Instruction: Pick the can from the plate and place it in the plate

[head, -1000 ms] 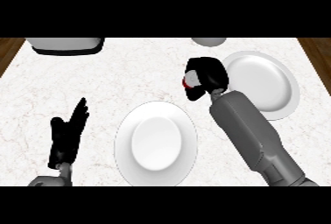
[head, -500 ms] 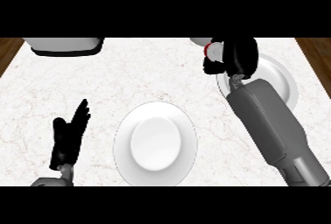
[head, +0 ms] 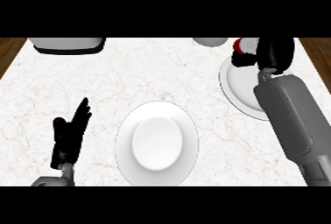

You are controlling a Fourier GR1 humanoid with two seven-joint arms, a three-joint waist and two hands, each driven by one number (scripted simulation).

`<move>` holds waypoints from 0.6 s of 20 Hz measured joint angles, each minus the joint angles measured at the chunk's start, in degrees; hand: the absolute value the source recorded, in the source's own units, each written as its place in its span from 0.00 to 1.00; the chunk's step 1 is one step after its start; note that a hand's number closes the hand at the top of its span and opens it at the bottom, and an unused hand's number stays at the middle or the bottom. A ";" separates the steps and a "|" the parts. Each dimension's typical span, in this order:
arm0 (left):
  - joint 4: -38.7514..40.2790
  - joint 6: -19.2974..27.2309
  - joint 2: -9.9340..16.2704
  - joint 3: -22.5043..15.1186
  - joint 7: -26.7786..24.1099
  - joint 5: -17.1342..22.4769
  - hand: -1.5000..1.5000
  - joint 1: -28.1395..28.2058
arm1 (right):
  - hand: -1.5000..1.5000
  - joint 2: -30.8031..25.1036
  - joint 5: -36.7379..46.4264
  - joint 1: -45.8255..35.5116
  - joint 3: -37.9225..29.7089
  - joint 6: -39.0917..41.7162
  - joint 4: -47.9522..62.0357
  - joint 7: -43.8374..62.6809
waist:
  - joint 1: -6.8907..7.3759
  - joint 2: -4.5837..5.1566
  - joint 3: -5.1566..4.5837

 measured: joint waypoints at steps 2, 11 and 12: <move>-0.57 -0.60 0.43 0.50 0.93 0.04 0.50 -0.31 | 1.00 -0.62 -0.28 0.57 -1.31 -0.05 1.38 -1.23 | 0.06 0.01 0.00; 0.45 -1.83 0.13 1.39 0.68 -0.25 0.50 -1.55 | 1.00 -4.35 -3.53 -1.80 -7.83 -0.08 17.88 -11.46 | 0.72 0.30 0.02; 0.61 -2.35 0.41 1.78 0.10 0.11 0.50 -1.24 | 1.00 -4.56 -4.38 -1.94 -8.49 0.91 19.39 -12.47 | 0.80 0.32 0.02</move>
